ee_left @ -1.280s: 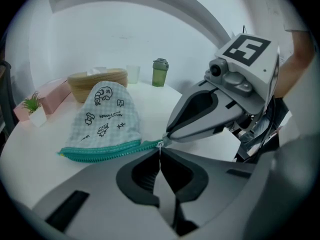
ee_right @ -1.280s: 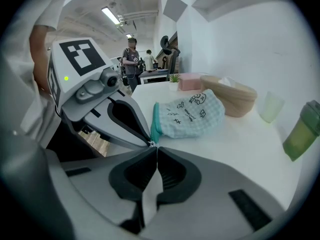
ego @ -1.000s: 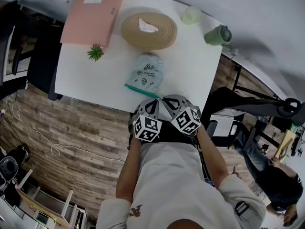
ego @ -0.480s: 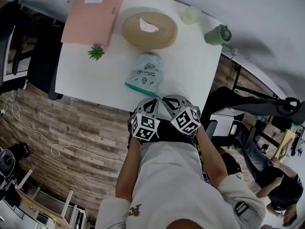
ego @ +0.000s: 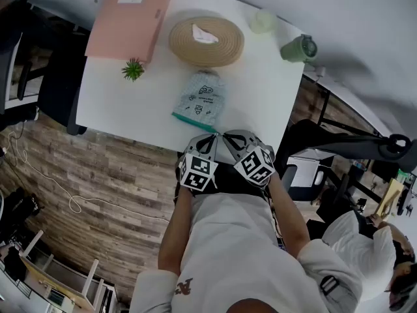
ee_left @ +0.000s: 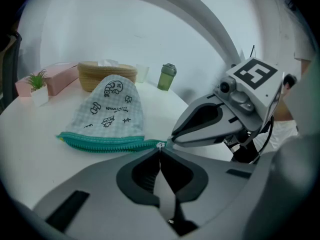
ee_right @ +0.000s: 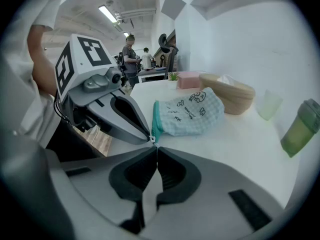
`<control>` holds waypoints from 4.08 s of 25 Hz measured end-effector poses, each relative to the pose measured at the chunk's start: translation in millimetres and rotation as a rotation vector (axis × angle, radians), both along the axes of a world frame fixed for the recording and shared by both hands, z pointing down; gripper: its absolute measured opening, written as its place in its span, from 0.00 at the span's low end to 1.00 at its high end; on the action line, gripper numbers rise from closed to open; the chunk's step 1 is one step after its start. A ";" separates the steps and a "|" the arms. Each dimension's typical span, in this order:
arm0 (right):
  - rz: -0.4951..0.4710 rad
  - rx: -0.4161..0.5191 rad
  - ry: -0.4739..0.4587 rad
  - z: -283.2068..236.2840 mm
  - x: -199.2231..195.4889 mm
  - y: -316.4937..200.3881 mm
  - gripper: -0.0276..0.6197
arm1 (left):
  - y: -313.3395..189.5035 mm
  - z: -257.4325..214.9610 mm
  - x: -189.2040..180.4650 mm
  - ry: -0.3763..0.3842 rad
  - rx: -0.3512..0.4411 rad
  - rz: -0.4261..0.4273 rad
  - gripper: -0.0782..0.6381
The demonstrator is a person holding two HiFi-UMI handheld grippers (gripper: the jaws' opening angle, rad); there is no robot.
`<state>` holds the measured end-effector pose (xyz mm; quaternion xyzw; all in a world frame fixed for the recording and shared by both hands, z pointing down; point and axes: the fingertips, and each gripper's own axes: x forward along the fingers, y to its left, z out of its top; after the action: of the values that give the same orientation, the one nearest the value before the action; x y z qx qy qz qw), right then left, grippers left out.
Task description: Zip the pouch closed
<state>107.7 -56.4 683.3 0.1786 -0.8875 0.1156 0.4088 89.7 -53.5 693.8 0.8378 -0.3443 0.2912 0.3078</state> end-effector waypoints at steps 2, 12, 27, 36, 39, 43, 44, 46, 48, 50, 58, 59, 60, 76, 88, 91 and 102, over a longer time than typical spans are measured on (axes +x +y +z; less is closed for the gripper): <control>0.003 0.005 0.011 1.5 2.9 -0.9 0.05 | 0.4 -0.5 -0.6 0.006 -0.003 -0.005 0.11; -0.001 0.011 0.038 6.8 13.7 -1.7 0.05 | -5.6 2.0 -10.5 -0.047 0.009 -0.018 0.10; 0.015 0.013 0.052 7.3 20.7 -8.5 0.05 | -19.4 2.0 -35.1 -0.095 0.019 -0.070 0.10; 0.030 0.013 0.060 7.9 24.0 -10.2 0.05 | -22.5 2.5 -42.6 -0.107 0.019 -0.083 0.10; 0.038 0.011 0.062 8.1 26.8 -10.6 0.05 | -24.1 2.0 -47.8 -0.109 0.019 -0.085 0.10; 0.040 0.014 0.062 7.0 25.1 -11.0 0.05 | -25.3 0.4 -49.8 -0.115 0.024 -0.081 0.10; 0.041 0.014 0.063 7.0 24.9 -11.2 0.05 | -25.4 0.7 -50.5 -0.117 0.023 -0.084 0.10; 0.047 0.013 0.069 7.5 25.5 -11.6 0.05 | -26.4 1.2 -53.8 -0.122 0.023 -0.095 0.10; 0.057 0.010 0.074 8.1 27.2 -12.2 0.05 | -28.2 1.0 -58.9 -0.124 0.024 -0.108 0.10; 0.063 0.010 0.079 8.8 28.5 -12.9 0.05 | -30.1 0.6 -64.0 -0.130 0.028 -0.114 0.10; 0.076 0.009 0.093 10.1 31.0 -13.6 0.05 | -34.1 0.2 -80.7 -0.142 0.030 -0.126 0.10; 0.079 0.009 0.094 10.1 31.9 -13.6 0.05 | -34.4 0.3 -82.2 -0.143 0.030 -0.127 0.10; 0.081 0.008 0.095 10.3 32.9 -13.6 0.05 | -34.5 0.6 -83.4 -0.144 0.029 -0.128 0.10; 0.142 0.007 0.122 15.4 38.2 -15.6 0.05 | -40.5 5.9 -105.0 -0.168 0.039 -0.124 0.11; 0.246 0.066 0.090 4.7 34.7 -15.7 0.19 | -38.6 0.5 -106.3 -0.168 0.080 -0.139 0.19; 0.330 0.130 0.004 -25.3 29.9 -26.7 0.28 | -43.5 -25.5 -109.8 -0.158 0.150 -0.172 0.26; 0.481 0.389 -0.278 -163.2 10.4 -78.9 0.45 | -86.2 -159.3 -123.4 -0.109 0.492 -0.258 0.44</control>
<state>118.1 -135.3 520.1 0.4402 -0.8725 0.0606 0.2031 -33.7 -139.7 534.5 0.8198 -0.5242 0.2021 0.1109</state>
